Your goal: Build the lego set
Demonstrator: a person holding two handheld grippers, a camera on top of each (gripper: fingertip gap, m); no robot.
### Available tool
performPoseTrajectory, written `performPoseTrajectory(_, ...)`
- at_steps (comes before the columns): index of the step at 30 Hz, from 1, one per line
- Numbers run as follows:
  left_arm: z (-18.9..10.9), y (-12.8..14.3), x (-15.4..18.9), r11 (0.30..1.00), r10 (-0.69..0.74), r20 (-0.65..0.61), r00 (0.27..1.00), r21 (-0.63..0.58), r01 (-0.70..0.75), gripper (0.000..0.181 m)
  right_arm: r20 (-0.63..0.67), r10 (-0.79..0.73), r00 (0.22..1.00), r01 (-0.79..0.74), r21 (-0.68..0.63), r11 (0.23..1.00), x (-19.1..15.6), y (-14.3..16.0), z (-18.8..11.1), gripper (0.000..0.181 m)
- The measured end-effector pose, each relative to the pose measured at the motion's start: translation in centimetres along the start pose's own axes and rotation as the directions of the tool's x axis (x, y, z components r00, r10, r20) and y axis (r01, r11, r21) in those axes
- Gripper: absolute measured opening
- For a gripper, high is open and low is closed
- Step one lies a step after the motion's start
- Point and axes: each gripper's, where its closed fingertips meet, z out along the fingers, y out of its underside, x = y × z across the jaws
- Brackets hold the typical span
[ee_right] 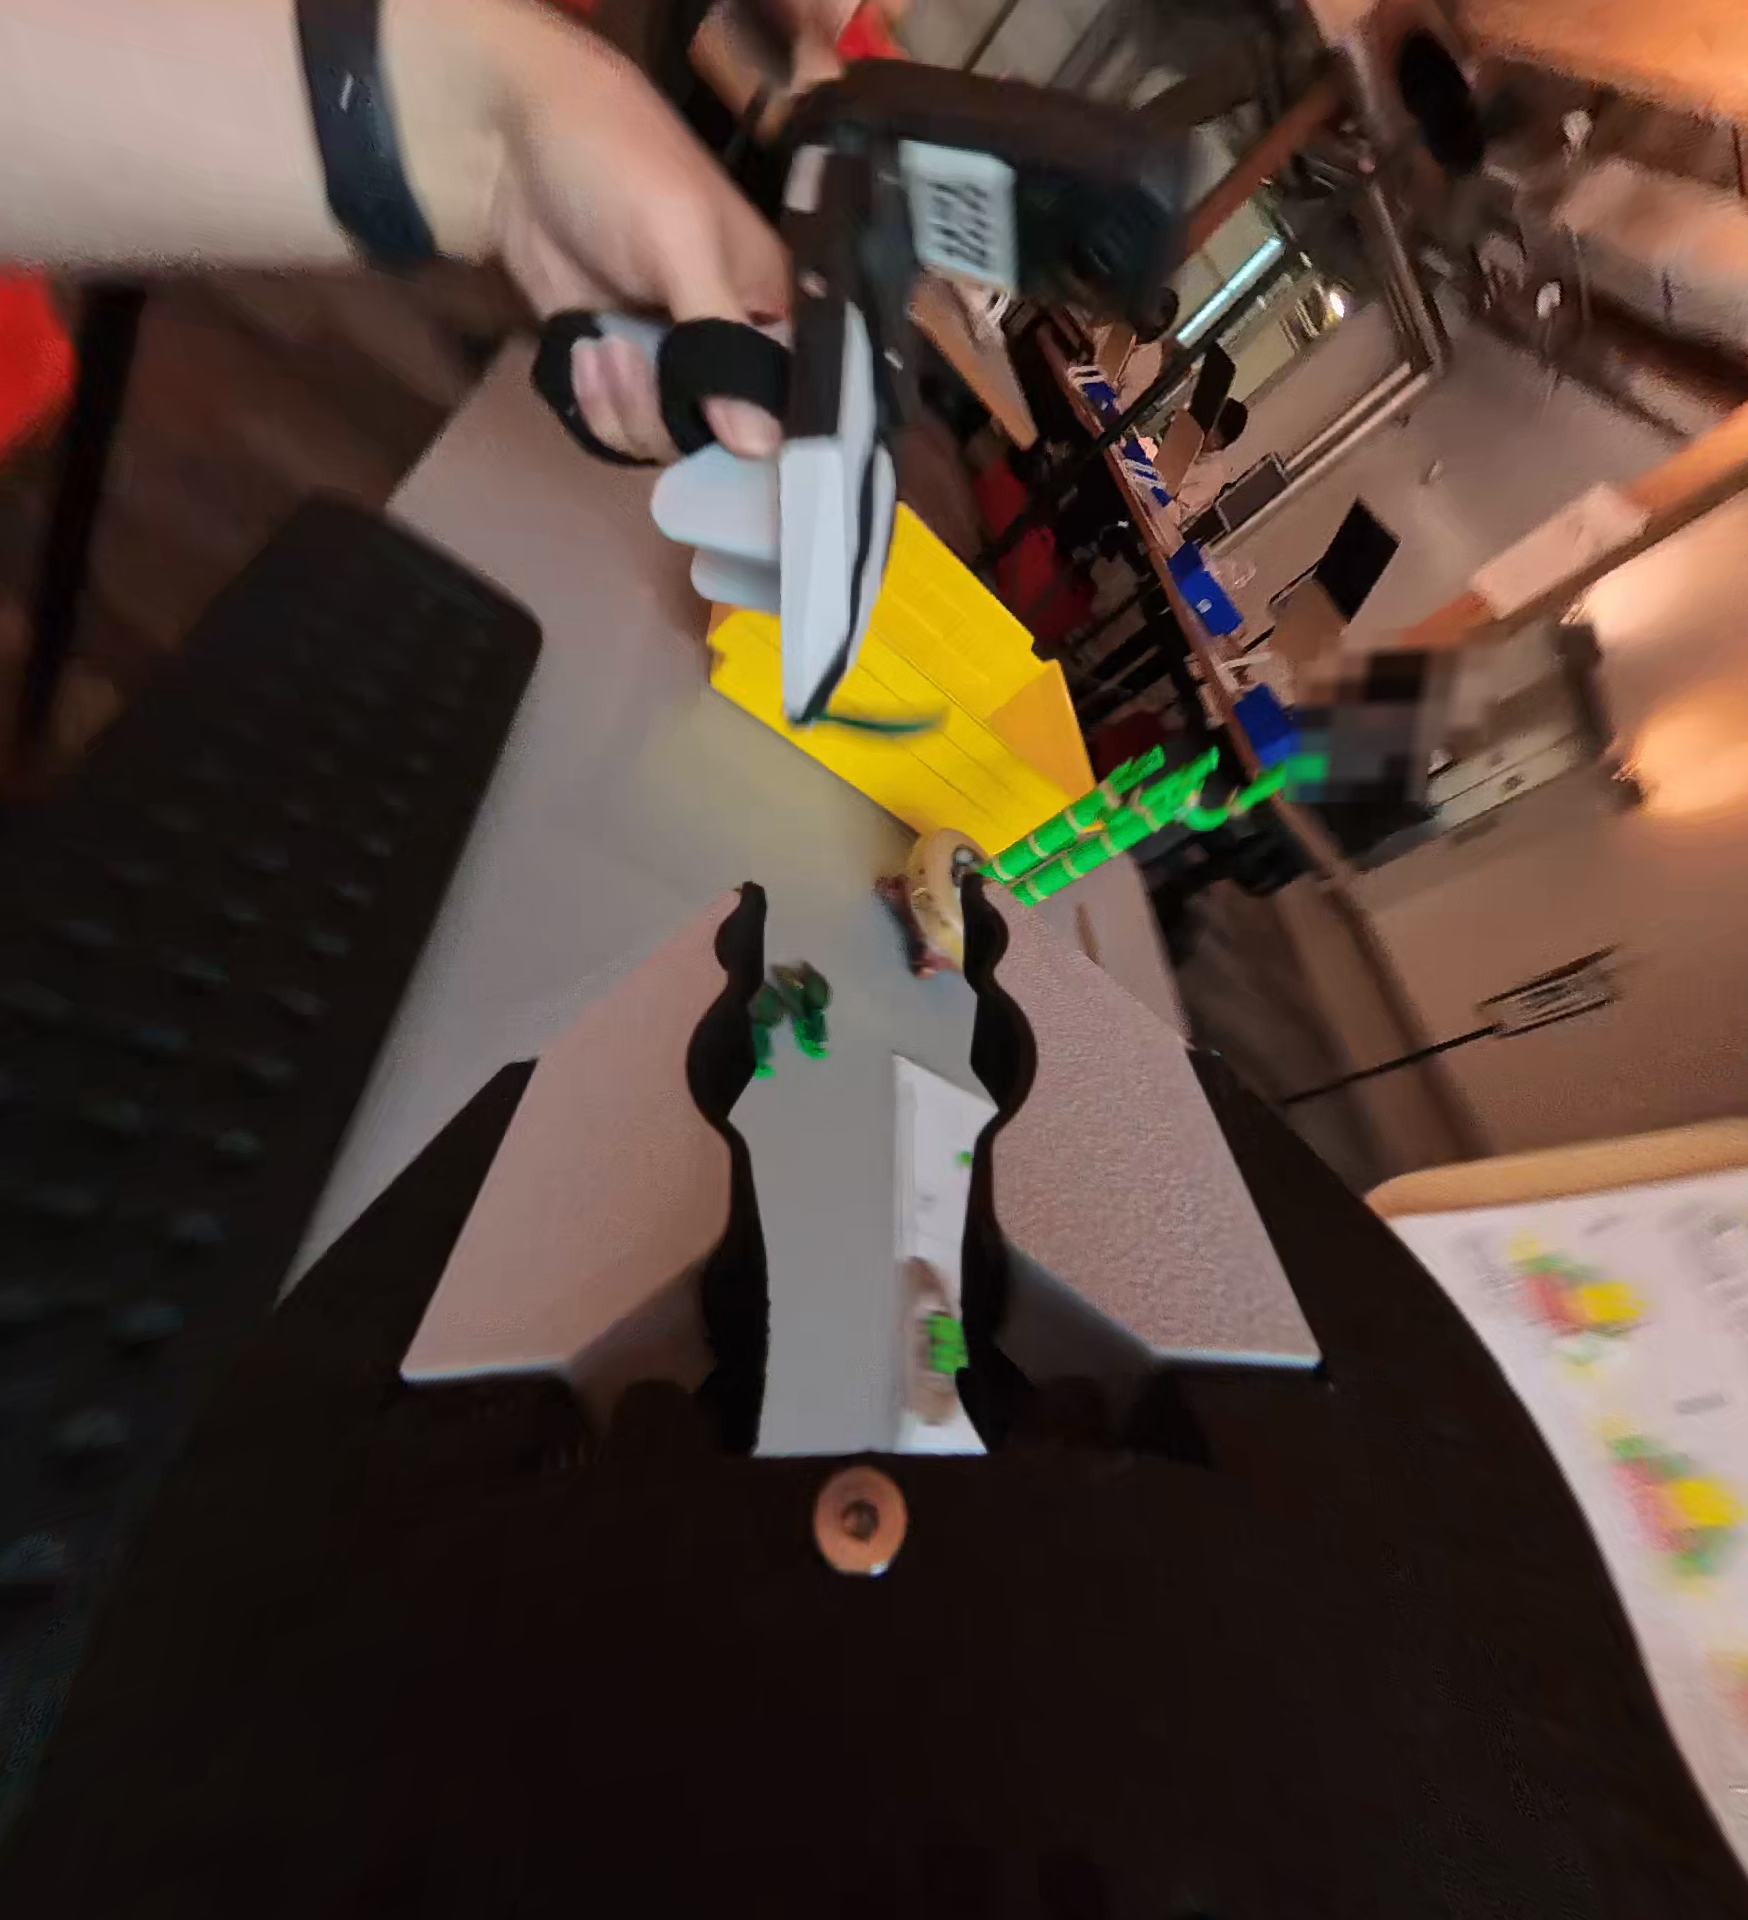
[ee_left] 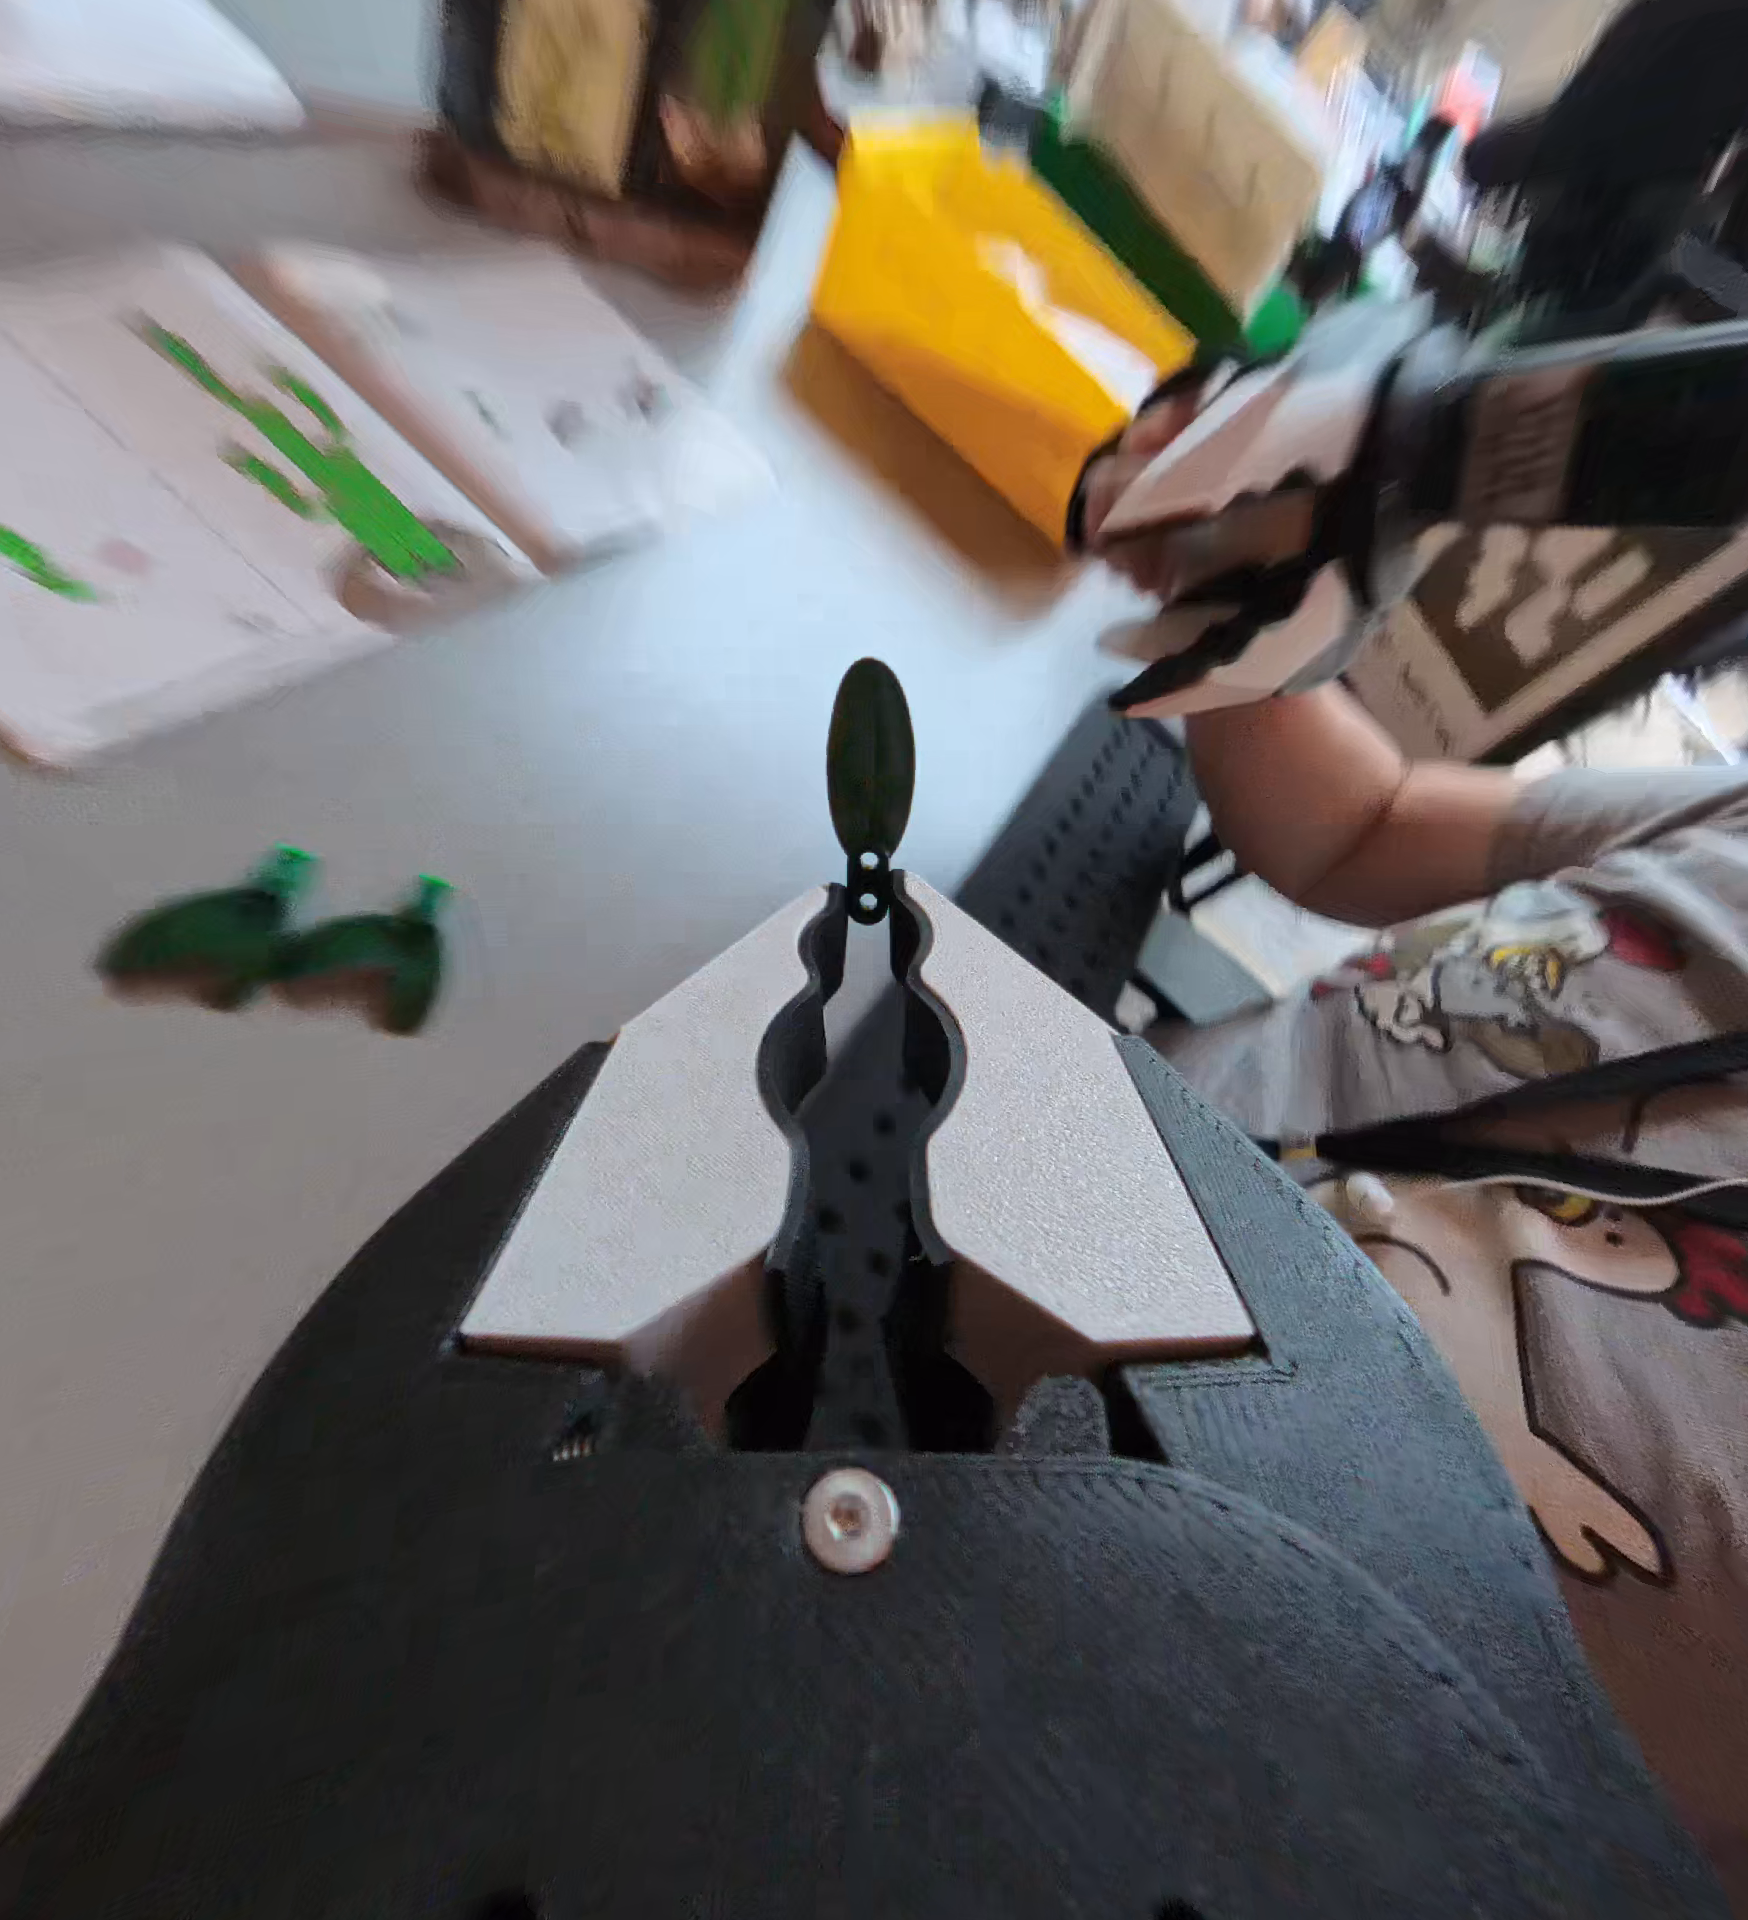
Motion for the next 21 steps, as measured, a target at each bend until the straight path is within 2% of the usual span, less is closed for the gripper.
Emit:
performPoseTrajectory(1, 1.6, 1.1, 0.6, 0.996, -0.003, 0.023, 1.000, -0.087, 0.005, 0.006, 0.013, -0.136, 0.991, 0.137, -0.055, 0.989, -0.8, -0.7, 0.2, 0.039)
performPoseTrajectory(3, 3.8, 3.3, 1.9, 0.967, 0.030, 0.047, 0.998, -0.255, -0.017, 0.006, 0.077, -0.354, 0.932, 0.362, -0.172, 0.916, -2.4, -0.6, 0.5, 0.038)
performPoseTrajectory(5, 5.1, 4.3, 3.4, 0.940, 0.037, 0.036, 0.999, -0.339, -0.022, 0.006, 0.124, -0.495, 0.860, 0.509, -0.269, 0.818, -3.1, 0.8, 0.6, 0.037)
performPoseTrajectory(7, 5.8, 4.6, 4.3, 0.921, 0.037, 0.028, 0.999, -0.389, -0.023, 0.006, 0.196, -0.545, 0.815, 0.579, -0.289, 0.762, -4.5, 2.1, 0.5, 0.036)
performPoseTrajectory(9, 6.2, 4.7, 4.5, 0.906, 0.053, 0.032, 0.998, -0.422, -0.035, 0.006, 0.204, -0.569, 0.797, 0.604, -0.288, 0.743, -5.1, 2.3, 0.6, 0.032)
performPoseTrajectory(11, 6.7, 4.7, 5.0, 0.902, 0.055, 0.002, 0.998, -0.430, -0.049, 0.006, 0.210, -0.553, 0.806, 0.592, -0.295, 0.750, -5.5, 2.6, 0.6, 0.012)
performPoseTrajectory(13, 7.2, 4.5, 5.7, 0.906, 0.038, -0.045, 0.998, -0.420, -0.054, 0.006, 0.208, -0.498, 0.842, 0.540, -0.302, 0.786, -5.9, 3.2, 0.7, 0.006)
performPoseTrajectory(15, 7.7, 4.2, 5.1, 0.918, 0.051, -0.043, 0.998, -0.391, -0.064, 0.006, 0.243, -0.375, 0.894, 0.440, -0.323, 0.838, -6.7, 4.7, 0.3, 0.000)
performPoseTrajectory(16, 7.9, 3.7, 4.9, 0.931, 0.063, -0.056, 0.996, -0.357, -0.079, 0.006, 0.206, -0.278, 0.938, 0.333, -0.320, 0.887, -6.5, 5.1, 0.2, 0.000)
performPoseTrajectory(17, 7.9, 3.1, 4.5, 0.945, 0.072, -0.050, 0.996, -0.316, -0.084, 0.008, 0.189, -0.121, 0.975, 0.176, -0.309, 0.935, -6.6, 5.6, 0.0, 0.000)
performPoseTrajectory(18, 7.7, 2.3, 3.4, 0.963, 0.087, -0.001, 0.996, -0.256, -0.085, 0.023, 0.173, 0.096, 0.980, -0.040, -0.302, 0.952, -6.6, 6.3, 0.0, 0.000)
performPoseTrajectory(19, 7.2, 1.1, 1.9, 0.980, 0.109, 0.085, 0.990, -0.174, -0.093, 0.038, 0.169, 0.347, 0.922, -0.287, -0.300, 0.910, -6.6, 7.3, 0.1, 0.000)
performPoseTrajectory(20, 6.3, 0.0, 0.4, 0.991, 0.125, 0.181, 0.975, -0.074, -0.114, 0.043, 0.183, 0.600, 0.779, -0.534, -0.310, 0.787, -6.7, 8.3, 0.3, 0.000)
performPoseTrajectory(21, 5.2, -1.0, -0.8, 0.989, 0.132, 0.264, 0.955, 0.025, -0.143, 0.049, 0.192, 0.802, 0.565, -0.730, -0.337, 0.595, -6.7, 9.3, 0.4, 0.000)
